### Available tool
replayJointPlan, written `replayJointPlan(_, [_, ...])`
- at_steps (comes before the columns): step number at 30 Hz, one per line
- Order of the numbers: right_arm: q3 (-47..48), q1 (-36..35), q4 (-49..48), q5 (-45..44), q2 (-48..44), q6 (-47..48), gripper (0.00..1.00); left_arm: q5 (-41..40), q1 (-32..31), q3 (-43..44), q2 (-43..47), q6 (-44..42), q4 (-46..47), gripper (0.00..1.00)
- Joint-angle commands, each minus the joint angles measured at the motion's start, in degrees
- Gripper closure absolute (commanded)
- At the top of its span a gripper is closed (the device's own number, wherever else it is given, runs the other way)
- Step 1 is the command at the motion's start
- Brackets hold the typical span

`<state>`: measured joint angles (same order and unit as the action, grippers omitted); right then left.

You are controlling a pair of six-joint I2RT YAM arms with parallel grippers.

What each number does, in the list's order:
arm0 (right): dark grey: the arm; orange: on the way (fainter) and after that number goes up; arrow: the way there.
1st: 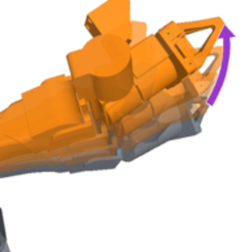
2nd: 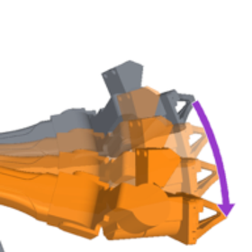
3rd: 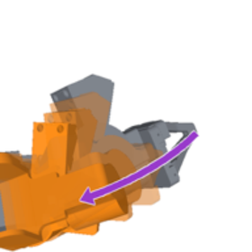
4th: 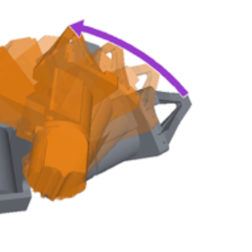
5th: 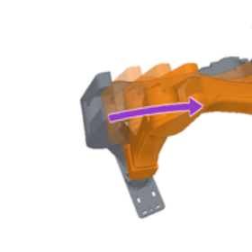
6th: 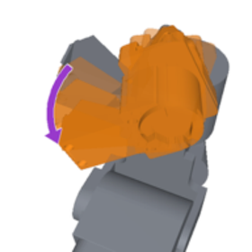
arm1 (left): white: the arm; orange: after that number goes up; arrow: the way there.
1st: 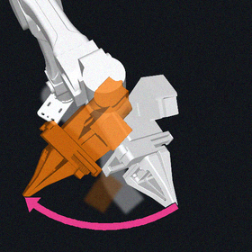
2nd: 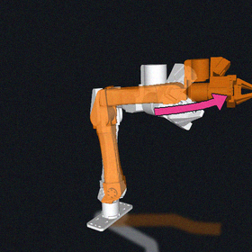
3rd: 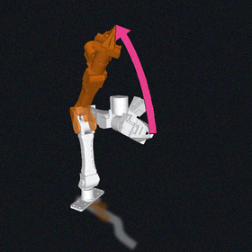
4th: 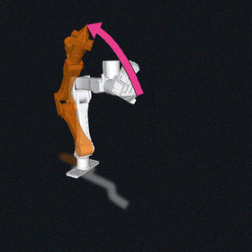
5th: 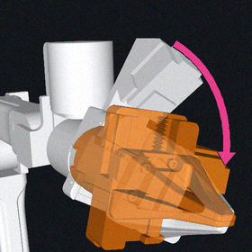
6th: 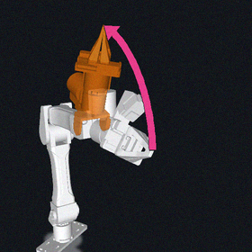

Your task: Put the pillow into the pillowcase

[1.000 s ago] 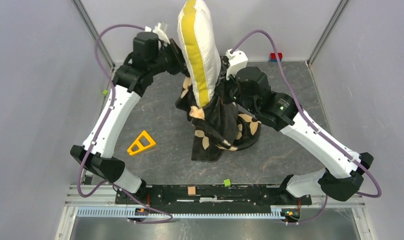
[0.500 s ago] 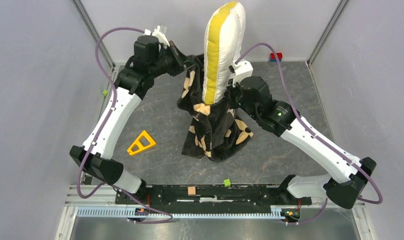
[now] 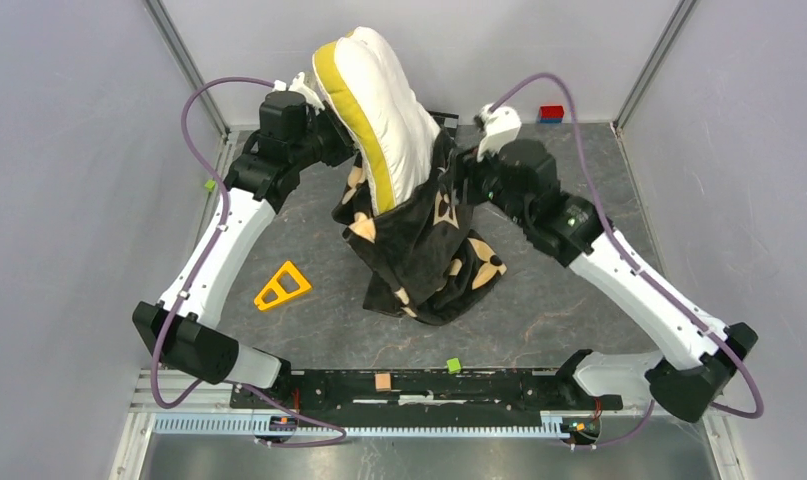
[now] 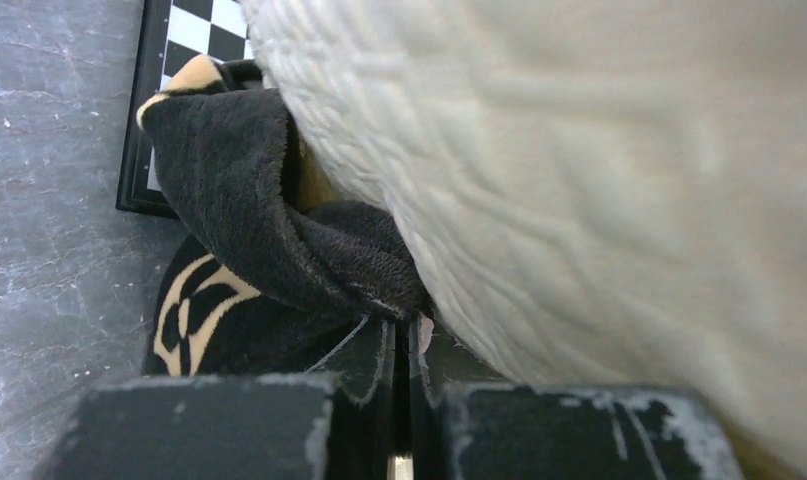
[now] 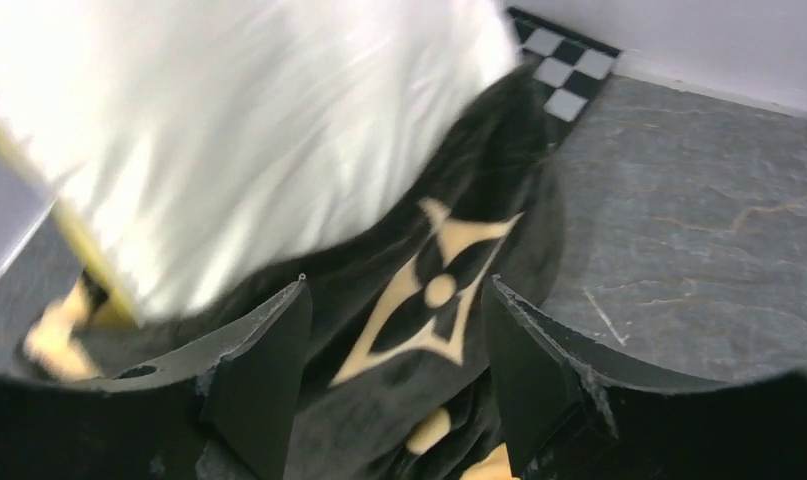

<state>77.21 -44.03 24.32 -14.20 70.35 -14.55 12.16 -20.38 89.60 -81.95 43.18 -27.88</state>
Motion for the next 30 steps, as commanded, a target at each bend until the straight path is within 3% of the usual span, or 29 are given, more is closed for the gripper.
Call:
replayJointPlan(1, [7.23,11.94,0.18,9.36,5.4,-4.69,0.3,2.45,-0.04,-0.66,3.04,-0.35,7.96,0.98])
replayJointPlan(4, [13.19,17.23,0.01,16.06,12.93,-8.6,0.31,3.89,-0.05,-2.11,3.54,0.71,10.41,0.97])
replayJointPlan(10, [26.08,18.81,2.91,16.67,27.4,-12.81,0.28,5.3,-0.15,-4.02,4.01,1.38,12.19,0.98])
replayJointPlan(19, [24.56,18.85,0.69,14.55,32.75,-16.15,0.29,5.88,-0.25,-5.08,4.49,1.38,12.98,0.98])
replayJointPlan(25, [27.21,18.82,1.96,14.55,36.85,-16.81,0.52,6.28,-0.32,-3.69,4.2,1.3,13.03,0.97])
replayJointPlan(30, [23.98,18.84,0.62,14.57,36.02,-16.42,0.52,6.45,-0.38,-2.06,3.86,0.94,13.03,0.98])
